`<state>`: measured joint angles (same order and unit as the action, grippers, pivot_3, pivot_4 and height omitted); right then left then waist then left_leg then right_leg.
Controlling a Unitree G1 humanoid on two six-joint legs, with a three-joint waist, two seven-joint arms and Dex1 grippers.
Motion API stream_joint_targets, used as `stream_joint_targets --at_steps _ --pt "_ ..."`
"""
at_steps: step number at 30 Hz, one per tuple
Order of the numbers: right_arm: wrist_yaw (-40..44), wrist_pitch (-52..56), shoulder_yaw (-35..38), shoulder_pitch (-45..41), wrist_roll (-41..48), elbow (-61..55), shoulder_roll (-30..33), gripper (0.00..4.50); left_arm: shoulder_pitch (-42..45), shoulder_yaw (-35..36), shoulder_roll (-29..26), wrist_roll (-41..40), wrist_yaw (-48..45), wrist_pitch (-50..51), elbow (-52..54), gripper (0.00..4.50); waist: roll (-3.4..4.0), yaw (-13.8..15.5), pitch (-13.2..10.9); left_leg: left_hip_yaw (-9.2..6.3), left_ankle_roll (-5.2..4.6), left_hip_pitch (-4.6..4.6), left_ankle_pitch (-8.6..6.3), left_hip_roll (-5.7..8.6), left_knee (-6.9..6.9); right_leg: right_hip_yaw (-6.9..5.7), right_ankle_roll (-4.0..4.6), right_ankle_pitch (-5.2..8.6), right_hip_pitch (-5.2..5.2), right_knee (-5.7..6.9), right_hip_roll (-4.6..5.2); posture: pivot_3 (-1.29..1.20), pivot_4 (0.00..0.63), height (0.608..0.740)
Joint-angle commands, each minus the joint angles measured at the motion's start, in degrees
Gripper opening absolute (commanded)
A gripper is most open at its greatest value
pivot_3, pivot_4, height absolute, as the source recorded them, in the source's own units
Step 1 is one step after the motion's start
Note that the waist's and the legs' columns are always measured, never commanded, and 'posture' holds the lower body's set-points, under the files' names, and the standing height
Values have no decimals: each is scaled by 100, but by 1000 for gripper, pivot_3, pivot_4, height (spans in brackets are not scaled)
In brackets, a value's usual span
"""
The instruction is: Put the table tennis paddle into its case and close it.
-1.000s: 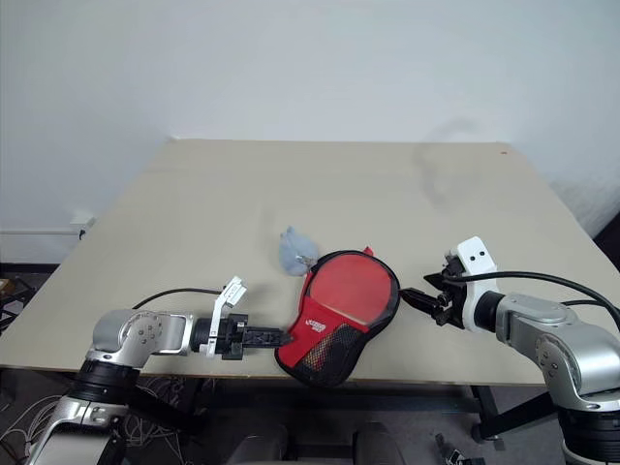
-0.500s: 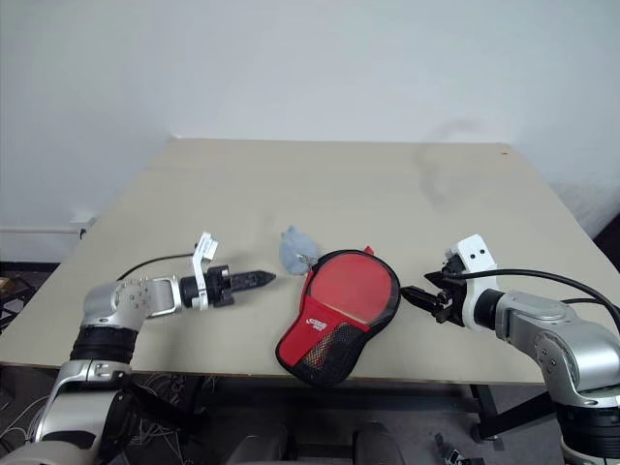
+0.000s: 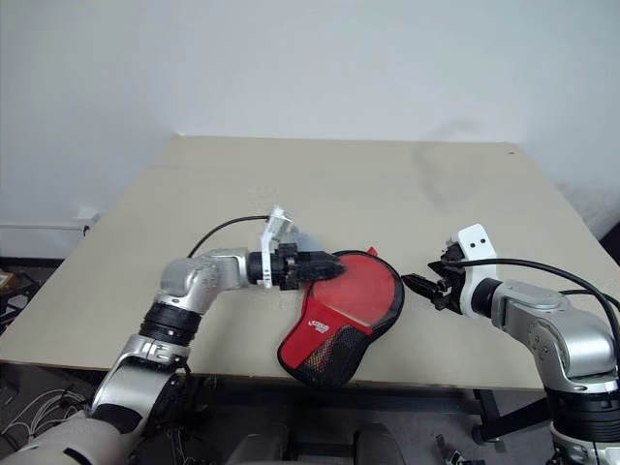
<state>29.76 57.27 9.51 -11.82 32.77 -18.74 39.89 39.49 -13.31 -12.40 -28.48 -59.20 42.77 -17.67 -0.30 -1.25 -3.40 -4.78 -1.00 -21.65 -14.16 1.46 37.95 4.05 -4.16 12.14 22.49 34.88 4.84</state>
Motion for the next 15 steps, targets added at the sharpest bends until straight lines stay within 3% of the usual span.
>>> stream_joint_targets --at_steps 1,15 --pt "-79 -111 73 -168 -43 -115 -60 3570 290 -343 186 749 260 -830 -526 3130 0 1 0 0 -1 0 0 0 4 0 0 0 -1 0 0 0 0 740" --pt "-210 -144 89 -199 -131 -76 -183 3570 889 -404 332 2251 1208 -1940 -2531 3130 -2 6 -1 -3 -3 -4 0 2 -1 0 -5 -2 1 -1 0 0 0 740"
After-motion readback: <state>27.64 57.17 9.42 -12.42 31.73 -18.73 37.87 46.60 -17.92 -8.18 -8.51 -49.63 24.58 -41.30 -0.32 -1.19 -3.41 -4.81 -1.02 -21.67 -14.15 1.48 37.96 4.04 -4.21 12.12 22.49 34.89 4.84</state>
